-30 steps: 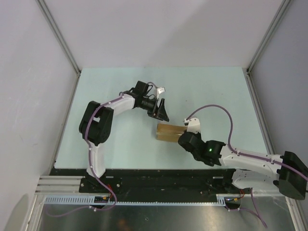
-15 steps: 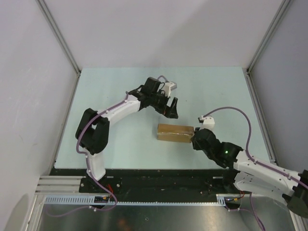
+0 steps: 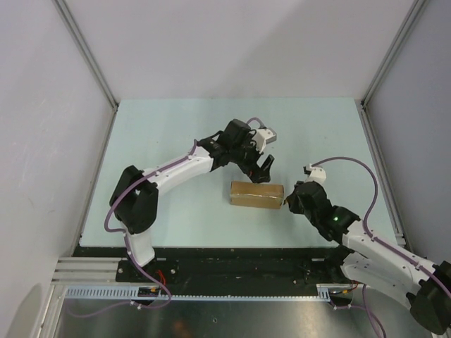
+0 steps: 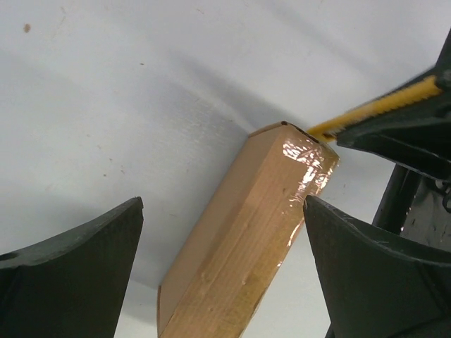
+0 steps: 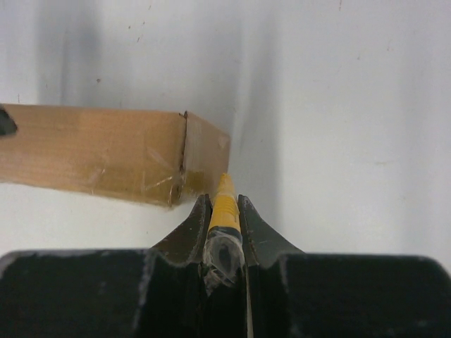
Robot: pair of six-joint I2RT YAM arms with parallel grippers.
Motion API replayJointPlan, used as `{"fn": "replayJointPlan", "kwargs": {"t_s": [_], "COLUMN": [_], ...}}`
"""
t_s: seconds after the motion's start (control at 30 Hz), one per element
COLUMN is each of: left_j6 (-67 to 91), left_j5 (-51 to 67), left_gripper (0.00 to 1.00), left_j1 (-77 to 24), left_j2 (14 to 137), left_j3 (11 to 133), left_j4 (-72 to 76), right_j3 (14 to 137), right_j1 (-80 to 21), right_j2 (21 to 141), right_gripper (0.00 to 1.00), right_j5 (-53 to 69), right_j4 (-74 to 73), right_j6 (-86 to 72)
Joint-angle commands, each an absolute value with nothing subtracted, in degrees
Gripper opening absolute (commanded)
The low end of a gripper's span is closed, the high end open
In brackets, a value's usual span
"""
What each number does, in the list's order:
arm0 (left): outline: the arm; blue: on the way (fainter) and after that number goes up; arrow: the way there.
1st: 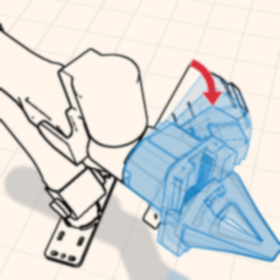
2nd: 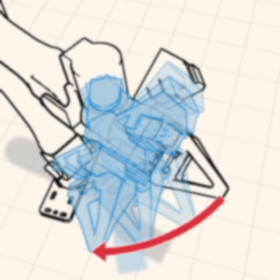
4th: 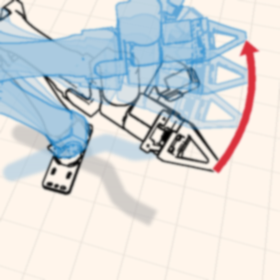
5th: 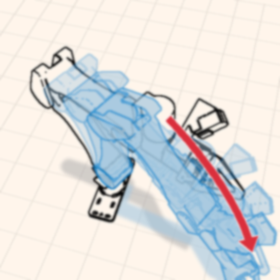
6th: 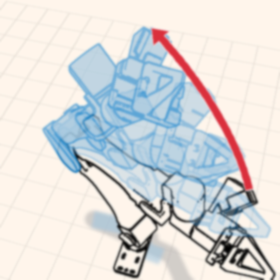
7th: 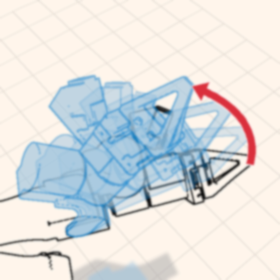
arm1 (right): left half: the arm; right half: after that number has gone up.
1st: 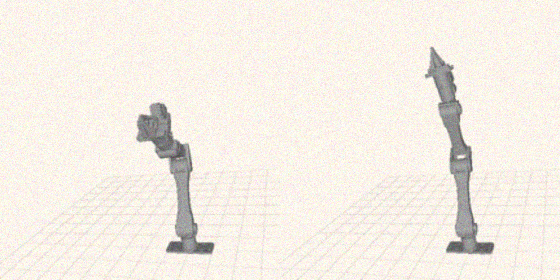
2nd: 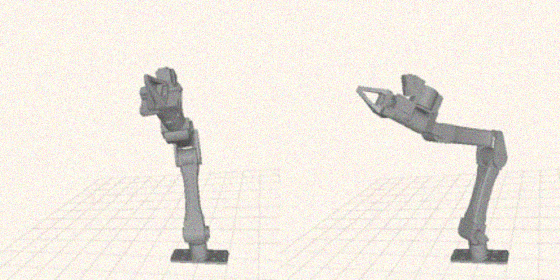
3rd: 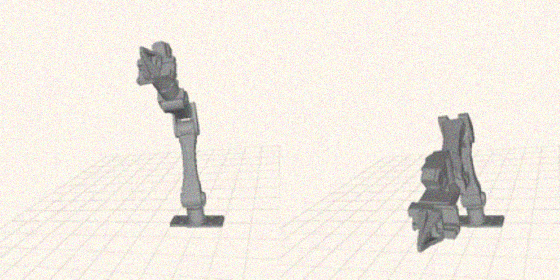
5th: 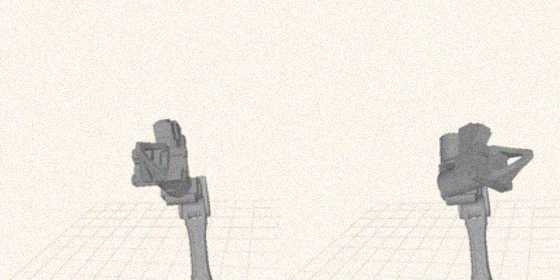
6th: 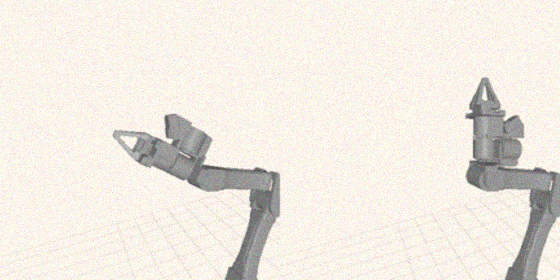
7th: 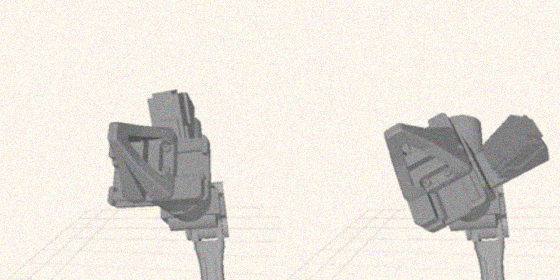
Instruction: Unpack the express box
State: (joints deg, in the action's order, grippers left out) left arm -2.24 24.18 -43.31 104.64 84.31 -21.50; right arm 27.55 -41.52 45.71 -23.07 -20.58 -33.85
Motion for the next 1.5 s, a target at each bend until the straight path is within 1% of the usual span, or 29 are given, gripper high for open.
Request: {"fn": "replayJointPlan", "kwargs": {"t_s": [0.0,0.23,0.6,0.73,0.87,0.9,0.93,1.0,1.03,1.1,1.13,1.23,1.47], "left_j6": [-7.56,-9.31,-12.21,-15.28,-15.03,-15.03,-14.86,-14.41,-14.33,-13.89,-13.71,-13.1,-12.3], "left_j5": [26.62,27.51,22.15,15.84,9.68,8.28,7.48,5.98,5.72,4.4,4.05,2.99,2.29], "left_gripper": [1.0,1.0,1.0,1.0,0.98,0.97,0.92,0.87,0.81,0.77,0.71,0.67,0.64], "left_j1": [-44.91,-47.28,-49.39,-51.5,-52.56,-52.65,-52.73,-52.73,-52.82,-52.82,-52.82,-52.74,-52.82], "left_j2": [103.97,103.89,105.82,106.61,108.19,108.72,108.98,109.25,109.42,109.51,109.6,109.69,109.78], "left_j3": [83.32,81.13,78.93,76.65,76.38,76.38,76.73,77.43,77.52,77.7,77.78,77.43,76.56], "left_j4": [-20.74,-21.09,-21.53,-21.45,-20.57,-20.13,-20.04,-19.6,-19.43,-19.42,-19.34,-19.42,-18.99], "right_j3": [27.25,27.16,27.16,27.42,27.51,27.51,27.51,27.6,27.68,28.3,28.56,30.23,31.82], "right_j1": [-39.03,-35.86,-30.76,-29.71,-28.57,-28.39,-28.13,-27.69,-27.42,-26.63,-26.46,-25.31,-24.52], "right_j2": [48.07,51.32,58.27,57.49,55.9,55.55,54.85,54.06,53.01,51.86,51.33,49.22,43.51], "right_gripper": [0.0,0.0,0.0,0.0,0.0,0.0,0.0,0.0,0.0,0.0,0.0,0.0,0.0], "right_j5": [-19.69,-15.22,-8.62,-8.0,-7.47,-6.95,-6.77,-6.59,-6.33,-6.5,-6.68,-6.51,-5.19], "right_j4": [-12.05,-5.9,3.16,3.25,2.11,1.59,1.32,0.27,0.18,-2.52,-3.42,-6.5,-7.92], "right_j6": [-32.69,-31.91,-29.53,-29.44,-29.71,-29.88,-29.88,-30.06,-30.15,-30.23,-30.41,-30.32,-30.32]}}
